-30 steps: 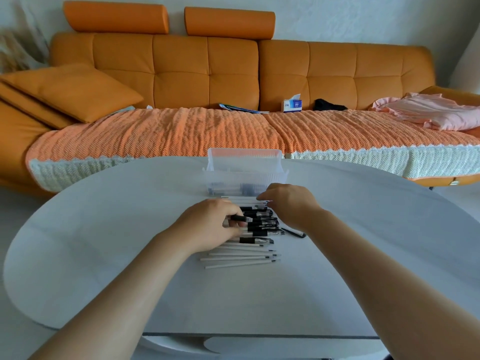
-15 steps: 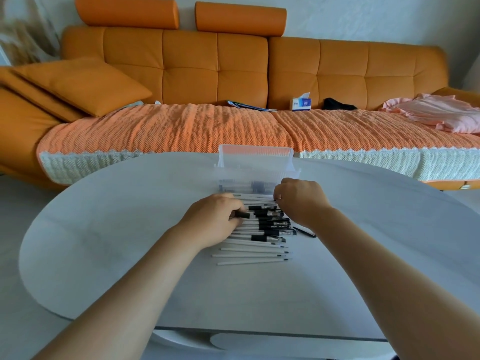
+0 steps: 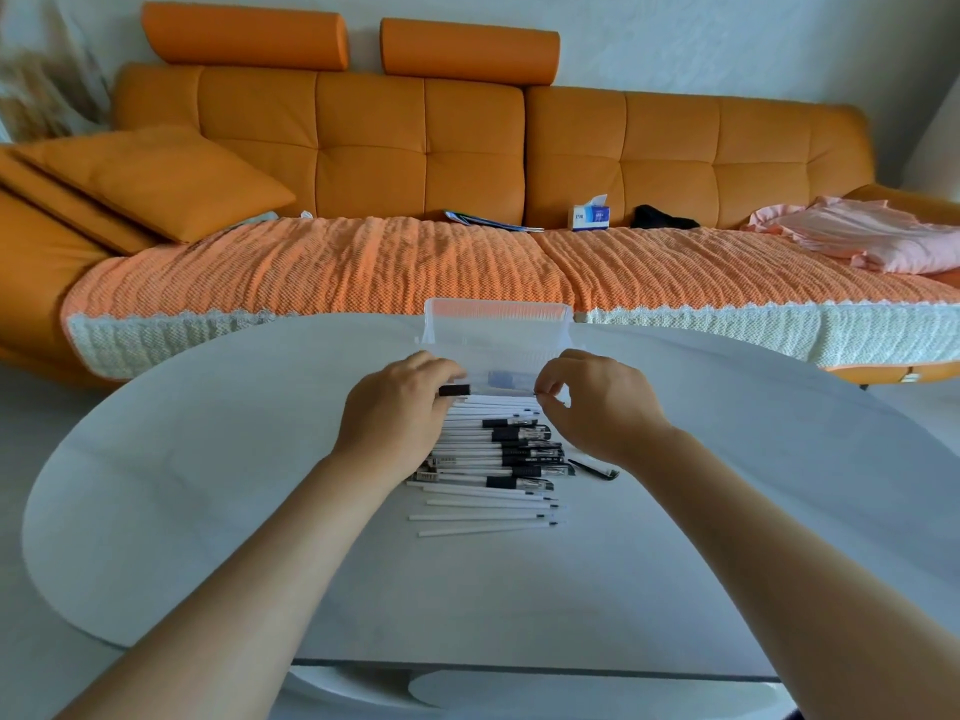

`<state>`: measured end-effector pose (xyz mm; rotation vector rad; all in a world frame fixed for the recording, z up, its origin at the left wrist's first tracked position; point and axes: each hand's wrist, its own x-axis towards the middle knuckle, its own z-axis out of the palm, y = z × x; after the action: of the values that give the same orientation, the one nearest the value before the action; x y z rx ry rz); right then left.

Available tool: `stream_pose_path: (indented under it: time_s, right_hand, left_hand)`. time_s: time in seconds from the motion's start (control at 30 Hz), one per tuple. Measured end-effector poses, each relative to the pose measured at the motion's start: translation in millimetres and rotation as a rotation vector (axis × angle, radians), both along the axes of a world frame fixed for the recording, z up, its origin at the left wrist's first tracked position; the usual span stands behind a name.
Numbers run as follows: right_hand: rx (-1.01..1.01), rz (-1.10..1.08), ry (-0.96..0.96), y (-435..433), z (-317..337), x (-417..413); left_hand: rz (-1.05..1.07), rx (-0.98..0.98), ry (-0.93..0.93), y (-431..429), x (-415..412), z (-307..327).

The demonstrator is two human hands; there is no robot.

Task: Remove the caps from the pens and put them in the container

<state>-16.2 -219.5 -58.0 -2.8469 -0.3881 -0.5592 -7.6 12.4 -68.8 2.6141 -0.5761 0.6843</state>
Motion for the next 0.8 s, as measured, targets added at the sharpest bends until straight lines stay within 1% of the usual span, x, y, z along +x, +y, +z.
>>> stream_pose_path:
  time_s: [0.1, 0.23, 0.37, 0.47, 0.57, 0.73, 0.8]
  right_hand:
    - [0.064, 0.021, 0.003, -6.8, -0.8, -6.5]
    - [0.093, 0.076, 0.027, -12.8, -0.7, -12.8]
    - [0.180, 0.147, 0.126, -9.7, -0.1, -18.7]
    - [0.208, 0.134, 0.184, -13.0, -1.3, -18.7]
    - [0.256, 0.076, 0.193, -21.2, -3.1, -18.2]
    - [0.285, -0.011, 0.189, -30.8, -5.0, -17.0]
    - [0.293, -0.023, 0.191, -31.7, -4.6, -17.0]
  left_hand:
    - [-0.005, -0.018, 0.029, -1.3, -2.1, 0.0]
    - [-0.047, -0.030, 0.061, -8.6, -6.5, 1.1]
    - [-0.093, -0.076, 0.124, -17.9, -11.8, 0.4]
    - [-0.103, -0.085, 0.184, -22.3, -14.1, 0.8]
    - [-0.059, -0.046, 0.241, -21.1, -14.9, 2.2]
    - [0.035, -0.036, 0.190, -13.4, -10.2, 4.0]
    - [0.052, -0.006, 0.211, -11.2, -8.5, 3.9]
